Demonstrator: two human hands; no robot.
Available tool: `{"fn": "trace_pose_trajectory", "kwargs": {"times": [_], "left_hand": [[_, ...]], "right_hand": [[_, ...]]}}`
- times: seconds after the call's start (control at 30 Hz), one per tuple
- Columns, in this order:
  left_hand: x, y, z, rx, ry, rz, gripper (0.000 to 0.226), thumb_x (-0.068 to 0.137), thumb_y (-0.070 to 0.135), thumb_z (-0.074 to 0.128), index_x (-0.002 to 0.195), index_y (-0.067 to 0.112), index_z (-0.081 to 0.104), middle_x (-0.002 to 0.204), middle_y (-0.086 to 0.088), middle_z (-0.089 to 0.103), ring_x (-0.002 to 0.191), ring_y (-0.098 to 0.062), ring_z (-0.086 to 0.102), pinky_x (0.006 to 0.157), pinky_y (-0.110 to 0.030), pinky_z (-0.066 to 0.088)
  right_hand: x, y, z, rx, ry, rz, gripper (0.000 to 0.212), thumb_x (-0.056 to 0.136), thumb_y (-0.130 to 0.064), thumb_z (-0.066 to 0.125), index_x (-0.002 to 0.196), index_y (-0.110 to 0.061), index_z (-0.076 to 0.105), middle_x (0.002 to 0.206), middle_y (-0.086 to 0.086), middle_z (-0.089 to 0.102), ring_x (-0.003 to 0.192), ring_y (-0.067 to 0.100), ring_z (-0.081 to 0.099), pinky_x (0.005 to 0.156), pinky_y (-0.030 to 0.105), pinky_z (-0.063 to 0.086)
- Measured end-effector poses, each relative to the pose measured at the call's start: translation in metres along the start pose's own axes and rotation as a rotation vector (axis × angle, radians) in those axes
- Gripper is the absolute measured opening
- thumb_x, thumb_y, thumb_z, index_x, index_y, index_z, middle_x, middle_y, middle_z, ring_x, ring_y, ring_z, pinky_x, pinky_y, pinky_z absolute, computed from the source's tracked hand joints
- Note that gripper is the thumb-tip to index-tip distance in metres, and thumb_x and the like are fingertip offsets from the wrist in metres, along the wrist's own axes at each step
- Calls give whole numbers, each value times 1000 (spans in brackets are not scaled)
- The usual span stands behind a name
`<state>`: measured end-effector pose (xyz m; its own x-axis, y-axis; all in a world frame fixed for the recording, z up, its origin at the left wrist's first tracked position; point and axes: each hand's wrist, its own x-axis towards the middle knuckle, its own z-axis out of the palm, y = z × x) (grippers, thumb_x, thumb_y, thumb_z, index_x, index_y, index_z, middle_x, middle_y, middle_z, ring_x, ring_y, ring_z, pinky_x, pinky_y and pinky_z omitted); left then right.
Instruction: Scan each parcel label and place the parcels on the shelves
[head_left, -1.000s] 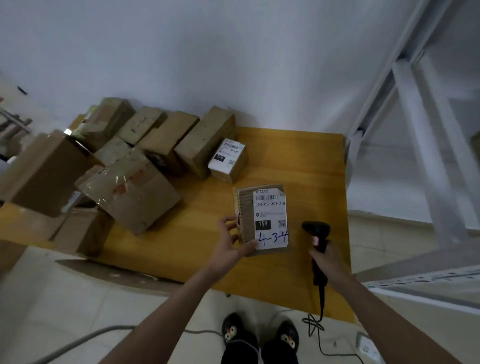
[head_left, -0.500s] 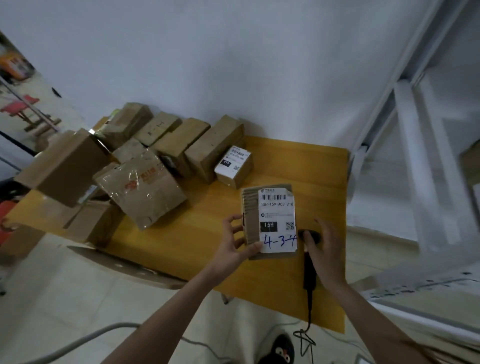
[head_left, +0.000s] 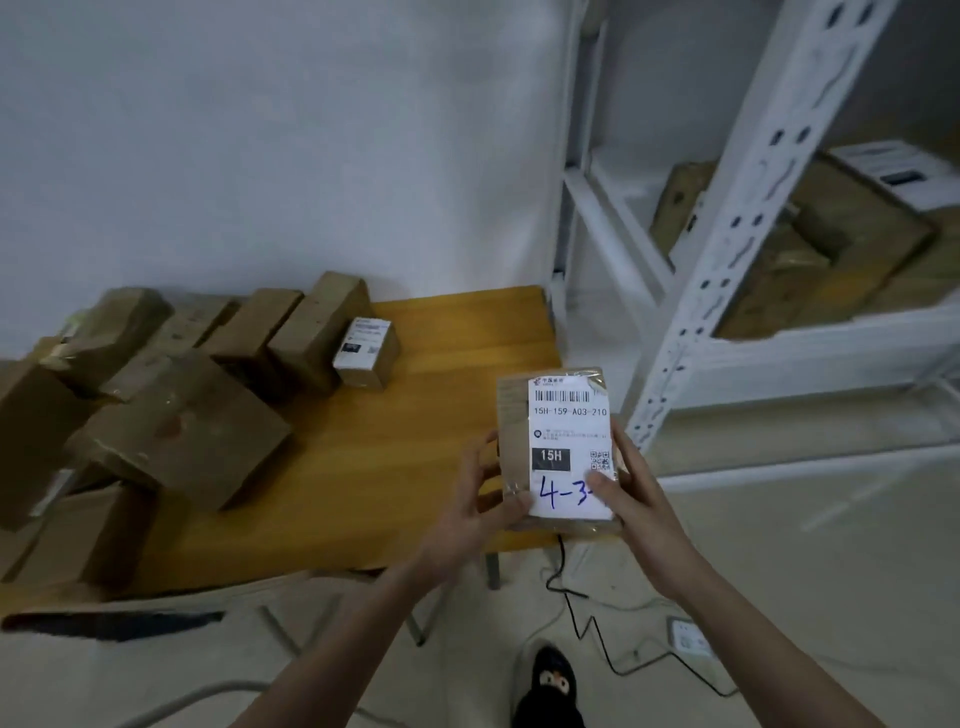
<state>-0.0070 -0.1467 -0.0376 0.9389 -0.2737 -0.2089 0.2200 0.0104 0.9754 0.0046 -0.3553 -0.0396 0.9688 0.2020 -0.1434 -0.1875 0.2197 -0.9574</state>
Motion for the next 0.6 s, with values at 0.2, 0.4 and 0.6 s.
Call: {"fn": "trace_pose_trajectory", "kwargs": {"times": [0.2, 0.4, 0.6], "left_hand": [[-26, -10, 83, 71, -165, 20, 67, 90, 29, 63, 137, 44, 19, 123, 26, 56, 115, 1, 57, 90, -22, 52], [-41, -13, 174, 113, -335, 73, 59, 84, 38, 70, 128, 47, 32, 126, 10, 60, 113, -5, 61, 88, -30, 56], [-48, -14, 261, 212, -474, 115, 60, 81, 53, 68, 120, 73, 28, 122, 17, 64, 117, -9, 60, 96, -39, 53]], "right_hand": [[-110, -2, -39, -71, 253, -46, 64, 89, -18, 65, 138, -48, 37, 120, 0, 68, 107, 21, 66, 89, 43, 54], [-202, -15, -87, -74, 489, -73, 59, 89, -17, 65, 132, -49, 41, 112, 7, 71, 103, 32, 67, 92, 51, 52], [-275, -27, -134, -8, 653, -125, 59, 83, -28, 67, 133, -47, 41, 113, 3, 71, 101, 27, 69, 85, 40, 56]]}}
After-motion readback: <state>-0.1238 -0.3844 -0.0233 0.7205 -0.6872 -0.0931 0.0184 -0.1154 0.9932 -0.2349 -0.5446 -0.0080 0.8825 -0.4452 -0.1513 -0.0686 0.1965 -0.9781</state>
